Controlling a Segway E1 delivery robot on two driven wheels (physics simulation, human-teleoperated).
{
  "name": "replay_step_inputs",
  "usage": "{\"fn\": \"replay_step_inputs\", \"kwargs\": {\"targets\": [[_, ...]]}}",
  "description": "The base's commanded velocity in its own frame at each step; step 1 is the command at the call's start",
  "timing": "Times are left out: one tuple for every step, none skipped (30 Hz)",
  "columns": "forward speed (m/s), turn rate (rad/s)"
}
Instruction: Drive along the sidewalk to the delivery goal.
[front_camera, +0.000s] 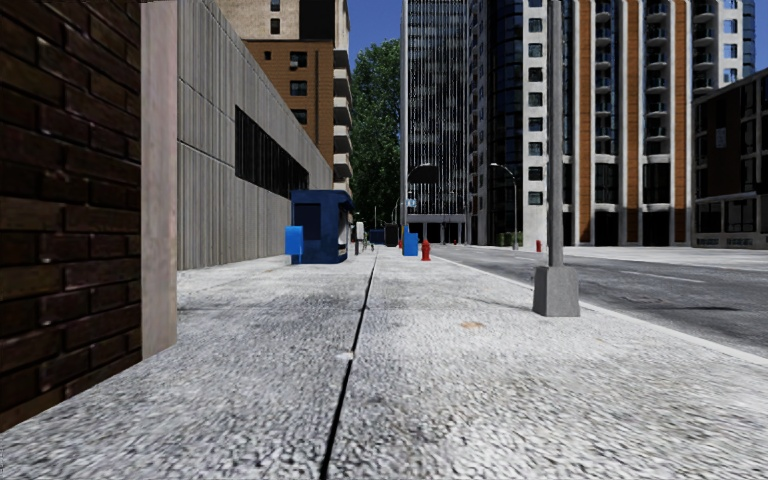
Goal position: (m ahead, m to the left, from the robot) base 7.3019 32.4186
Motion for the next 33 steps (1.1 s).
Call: {"fn": "replay_step_inputs", "kwargs": {"targets": [[2.0, 0.06], [2.0, 0.06], [2.0, 0.06], [2.0, 0.07], [2.0, 0.07], [2.0, 0.07], [2.0, 0.08], [2.0, 0.08], [2.0, 0.08], [2.0, 0.08], [2.0, 0.09], [2.0, 0.09], [2.0, 0.1], [2.0, 0.14], [2.0, 0.16], [2.0, 0.16], [2.0, 0.18], [2.0, 0.2], [2.0, 0.21], [2.0, 0.21], [2.0, 0.21], [2.0, 0.21], [2.0, 0.21], [2.0, 0.21], [2.0, 0.21], [2.0, 0.22], [2.0, 0.22], [2.0, 0.24], [2.0, 0.26], [2.0, 0.26], [2.0, 0.26], [2.0, 0.27], [1.96, 0.28]]}}
